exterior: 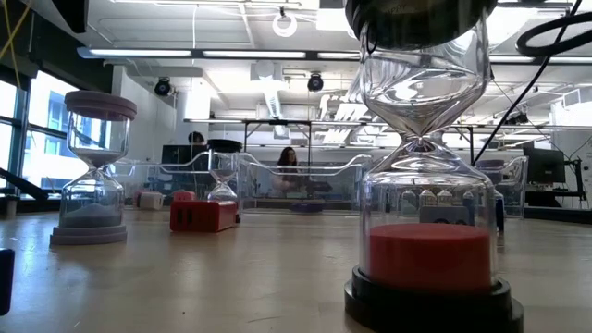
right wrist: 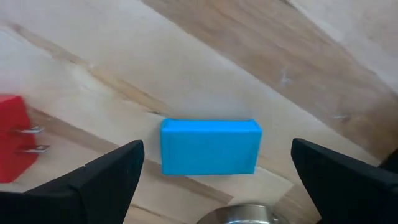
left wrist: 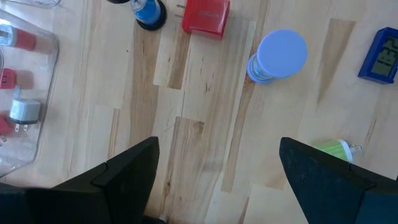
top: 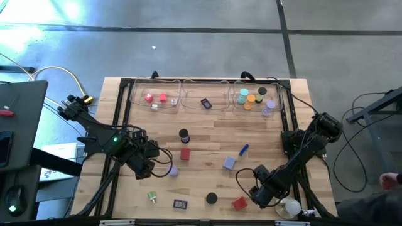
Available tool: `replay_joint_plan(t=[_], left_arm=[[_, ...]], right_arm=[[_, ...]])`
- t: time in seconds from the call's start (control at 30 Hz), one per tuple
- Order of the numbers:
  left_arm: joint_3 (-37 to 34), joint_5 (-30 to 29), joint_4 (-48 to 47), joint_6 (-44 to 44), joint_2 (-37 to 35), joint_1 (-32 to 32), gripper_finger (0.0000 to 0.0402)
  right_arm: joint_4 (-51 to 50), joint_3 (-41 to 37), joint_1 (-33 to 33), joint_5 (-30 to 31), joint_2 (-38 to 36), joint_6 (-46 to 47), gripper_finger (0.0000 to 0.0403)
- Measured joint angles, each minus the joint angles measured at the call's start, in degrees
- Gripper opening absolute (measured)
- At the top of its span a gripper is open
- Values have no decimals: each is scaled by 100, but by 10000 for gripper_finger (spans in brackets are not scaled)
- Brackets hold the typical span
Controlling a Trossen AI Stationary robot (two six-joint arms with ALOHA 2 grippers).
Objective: Pick & Place Office items
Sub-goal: Put the light blue digital clock into the middle transparent bin
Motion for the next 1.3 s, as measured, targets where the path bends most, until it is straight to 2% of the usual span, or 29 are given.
replay_joint_plan(t=[0.6,0.83,1.0,1.3], left_arm=[[0,-138,0,3,0,2,325],[0,-133,-2,2,0,2,325],[0,-129,-4,4,0,2,325],[0,-135,-6,107,0,59,325]], right_arm=[[44,-49,85,113,0,-16,396],[706,-341,83,-129,2,47,396],[707,-518,83,-217,2,373,396],[884,-566,83,-76,2,286,396]])
